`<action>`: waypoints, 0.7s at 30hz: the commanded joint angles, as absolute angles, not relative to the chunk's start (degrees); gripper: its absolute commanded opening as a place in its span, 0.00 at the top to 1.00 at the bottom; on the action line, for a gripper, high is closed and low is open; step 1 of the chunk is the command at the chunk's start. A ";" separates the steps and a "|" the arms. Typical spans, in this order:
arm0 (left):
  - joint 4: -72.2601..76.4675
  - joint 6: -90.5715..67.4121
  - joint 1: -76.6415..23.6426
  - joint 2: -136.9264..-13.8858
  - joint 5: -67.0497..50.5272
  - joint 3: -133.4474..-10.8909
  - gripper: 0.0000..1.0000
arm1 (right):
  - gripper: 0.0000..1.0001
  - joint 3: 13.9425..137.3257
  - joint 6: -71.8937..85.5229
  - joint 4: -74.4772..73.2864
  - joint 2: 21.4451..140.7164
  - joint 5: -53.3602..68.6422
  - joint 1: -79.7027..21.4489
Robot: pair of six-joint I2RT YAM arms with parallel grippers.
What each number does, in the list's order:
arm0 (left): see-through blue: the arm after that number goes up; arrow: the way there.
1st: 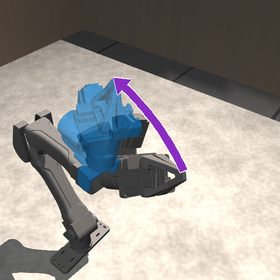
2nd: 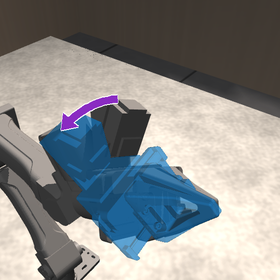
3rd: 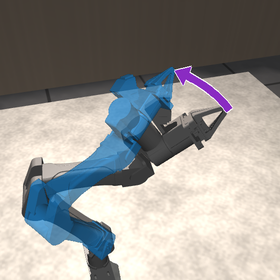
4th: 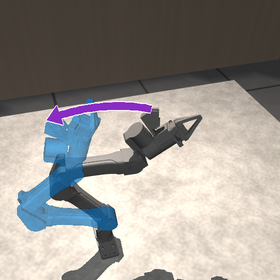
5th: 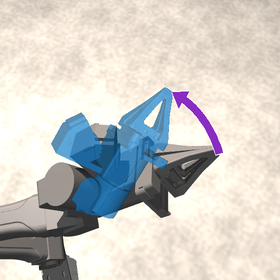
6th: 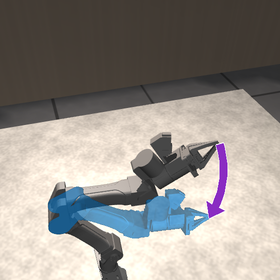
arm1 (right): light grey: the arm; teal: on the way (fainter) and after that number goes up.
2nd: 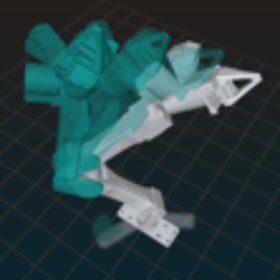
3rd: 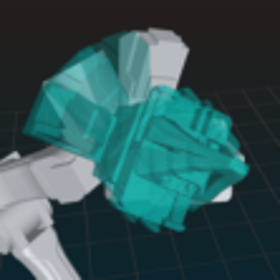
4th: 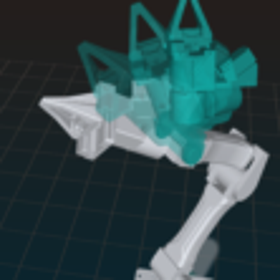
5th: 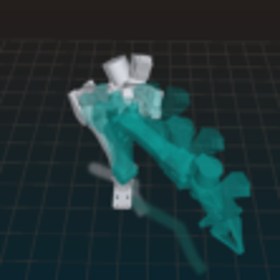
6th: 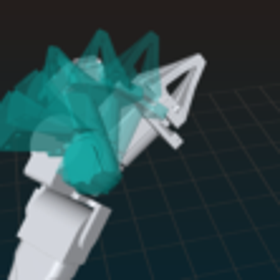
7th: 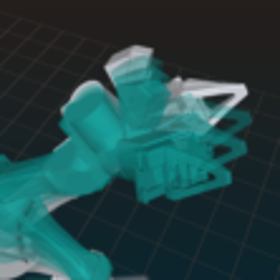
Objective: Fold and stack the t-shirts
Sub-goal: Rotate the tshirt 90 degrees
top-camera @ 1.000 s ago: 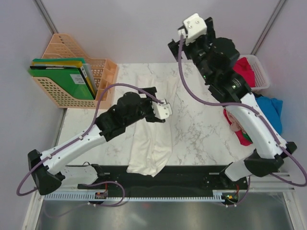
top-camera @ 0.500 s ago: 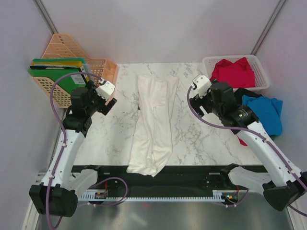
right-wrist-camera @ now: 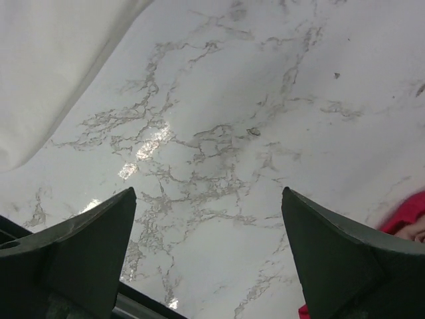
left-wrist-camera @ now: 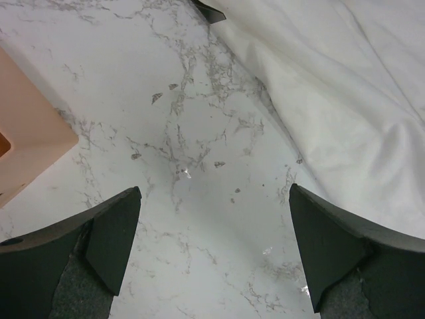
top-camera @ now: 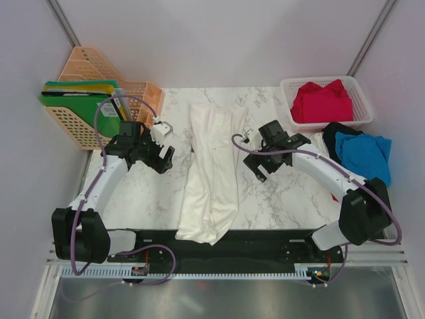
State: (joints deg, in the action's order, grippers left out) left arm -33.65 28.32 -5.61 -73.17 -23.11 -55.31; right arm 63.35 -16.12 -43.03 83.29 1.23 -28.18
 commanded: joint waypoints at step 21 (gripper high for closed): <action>-31.20 29.26 -12.66 -71.72 -19.60 -52.03 0.00 | 0.05 130.52 -11.86 -47.73 140.44 11.59 -24.17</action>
State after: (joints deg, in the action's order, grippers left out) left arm -32.73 28.36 -12.51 -73.14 -21.85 -52.16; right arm 126.56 -13.45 -43.72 138.82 5.93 -23.79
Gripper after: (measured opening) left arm 0.996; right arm 0.956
